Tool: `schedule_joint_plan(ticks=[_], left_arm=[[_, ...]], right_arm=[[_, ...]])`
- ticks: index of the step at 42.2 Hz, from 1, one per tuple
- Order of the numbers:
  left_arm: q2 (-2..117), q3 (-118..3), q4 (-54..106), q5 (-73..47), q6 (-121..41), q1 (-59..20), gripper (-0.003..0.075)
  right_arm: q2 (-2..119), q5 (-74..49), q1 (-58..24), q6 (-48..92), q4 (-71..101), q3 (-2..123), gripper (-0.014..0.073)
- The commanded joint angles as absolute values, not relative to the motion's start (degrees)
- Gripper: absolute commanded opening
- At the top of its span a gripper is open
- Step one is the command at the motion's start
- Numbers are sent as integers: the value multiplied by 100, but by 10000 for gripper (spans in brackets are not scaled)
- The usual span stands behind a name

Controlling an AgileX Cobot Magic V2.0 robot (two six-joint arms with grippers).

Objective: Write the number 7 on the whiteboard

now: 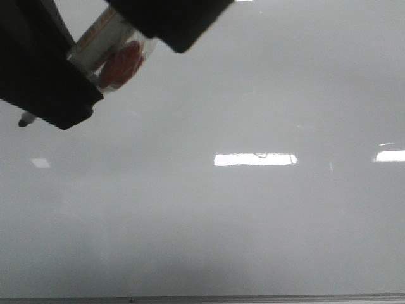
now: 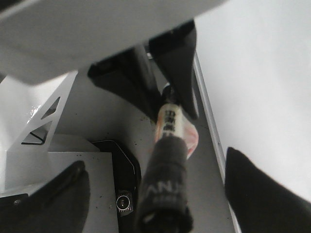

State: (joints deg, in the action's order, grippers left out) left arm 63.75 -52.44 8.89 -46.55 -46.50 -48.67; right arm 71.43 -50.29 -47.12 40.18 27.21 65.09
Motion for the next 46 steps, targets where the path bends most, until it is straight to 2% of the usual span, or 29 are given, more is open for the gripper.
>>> schedule_joint_plan(ticks=[1,4,10,14,25,31,33,36,38,39,41,42,44,46], left_arm=[[6251,-5434,971,-4355,-4649,-4911,-20],[6251,-5434,971,-4355,-4649,-4911,-20],[6251,-5434,971,-4317,-4649,-4911,-20],[6251,-5434,971,-4247,-4649,-4911,-20],[6251,-5434,971,-4076,-4649,-4911,-20],[6246,-5434,971,-3959,-4626,-4911,-8],[6246,-5434,971,-3900,-4628,-4911,29],[6238,-5434,971,-3881,-4628,-4911,151],[6224,-5434,971,-3881,-4612,-4911,288],[6224,-5434,971,-3892,-4599,-4911,326],[6194,-5434,971,-3915,-4563,-4911,479],[6171,-5434,971,-3923,-4526,-4911,515],[6133,-5434,971,-3923,-4430,-4911,636],[6051,-5434,971,-3973,-4430,-4911,699]], right_arm=[[7191,-4664,-4716,4177,2928,6782,591],[7233,-4566,-4716,4204,2970,6789,572],[7277,-4540,-4716,4204,3036,6789,428],[7296,-4526,-4716,4204,3063,6789,315],[7297,-4422,-4716,4366,3322,6789,-66],[7297,-4443,-4716,4374,3328,6789,-62],[7297,-4436,-4716,4374,3328,6789,-61],[7297,-4408,-4716,4374,3328,6789,-61],[7297,-4403,-4708,4374,3328,6789,-61],[7297,-4403,-4701,4374,3328,6789,-61],[7297,-4397,-4677,4374,3314,6789,-61],[7297,-4397,-4659,4374,3315,6789,-61],[7297,-4397,-4608,4374,3286,6789,-61],[7297,-4404,-4541,4374,3265,6789,-61]])
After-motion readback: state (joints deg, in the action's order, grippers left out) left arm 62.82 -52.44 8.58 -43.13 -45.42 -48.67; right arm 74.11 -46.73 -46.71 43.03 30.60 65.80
